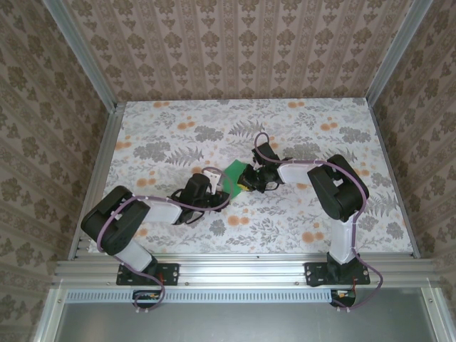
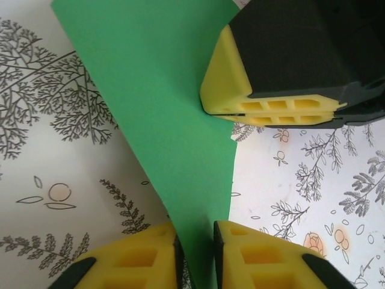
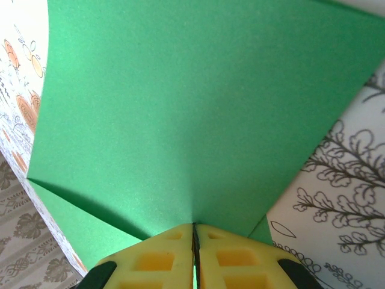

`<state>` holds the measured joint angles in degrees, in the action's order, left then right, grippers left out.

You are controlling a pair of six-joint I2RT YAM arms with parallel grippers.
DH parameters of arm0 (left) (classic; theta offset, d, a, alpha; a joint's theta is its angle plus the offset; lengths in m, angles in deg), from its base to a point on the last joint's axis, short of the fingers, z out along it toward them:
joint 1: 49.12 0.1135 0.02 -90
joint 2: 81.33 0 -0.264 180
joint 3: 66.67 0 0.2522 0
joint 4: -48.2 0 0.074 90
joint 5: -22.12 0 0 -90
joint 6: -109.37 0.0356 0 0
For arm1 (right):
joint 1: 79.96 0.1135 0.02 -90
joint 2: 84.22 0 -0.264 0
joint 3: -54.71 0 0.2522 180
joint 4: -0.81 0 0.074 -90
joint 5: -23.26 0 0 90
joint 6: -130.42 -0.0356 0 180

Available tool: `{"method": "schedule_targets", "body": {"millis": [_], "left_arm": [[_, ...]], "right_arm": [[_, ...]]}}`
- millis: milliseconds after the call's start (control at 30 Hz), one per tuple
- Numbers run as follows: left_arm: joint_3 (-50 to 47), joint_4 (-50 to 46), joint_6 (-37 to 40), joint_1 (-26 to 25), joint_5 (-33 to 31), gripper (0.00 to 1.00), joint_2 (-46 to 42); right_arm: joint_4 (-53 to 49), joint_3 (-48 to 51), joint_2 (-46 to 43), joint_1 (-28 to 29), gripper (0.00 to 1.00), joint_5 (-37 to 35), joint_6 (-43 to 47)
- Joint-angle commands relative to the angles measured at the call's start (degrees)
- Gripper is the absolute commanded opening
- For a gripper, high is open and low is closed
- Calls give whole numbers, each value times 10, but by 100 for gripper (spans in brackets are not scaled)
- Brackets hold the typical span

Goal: Fold a paper plane with a square sheet of paper (pick it up from the middle)
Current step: Fold the wing for the fifth time at the center of the table.

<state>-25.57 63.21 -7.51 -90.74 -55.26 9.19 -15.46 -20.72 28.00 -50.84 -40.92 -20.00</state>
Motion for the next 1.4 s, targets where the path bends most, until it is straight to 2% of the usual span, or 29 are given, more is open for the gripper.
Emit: {"method": "schedule_targets", "body": {"millis": [0,167,367,667,1000,1233,1367], "left_arm": [[-4,2,-5,5,-20,17,-3],[-1,-17,18,1,-33,6,-2],[22,-69,100,-19,-43,0,-2],[38,-105,179,-31,-59,0,2],[59,-131,252,-76,-129,0,21],[65,-133,267,-92,-155,0,28],[65,-130,270,-98,-164,0,29]], "right_arm": [[-59,21,18,-1,11,-51,-1],[-56,19,10,-2,13,-43,5],[-31,15,-25,-9,25,-13,17],[-42,14,-89,-20,30,-5,25],[-31,13,-92,-16,59,31,-69],[-95,-24,-72,-1,62,20,-54],[-123,-42,-52,6,59,12,-43]]}}
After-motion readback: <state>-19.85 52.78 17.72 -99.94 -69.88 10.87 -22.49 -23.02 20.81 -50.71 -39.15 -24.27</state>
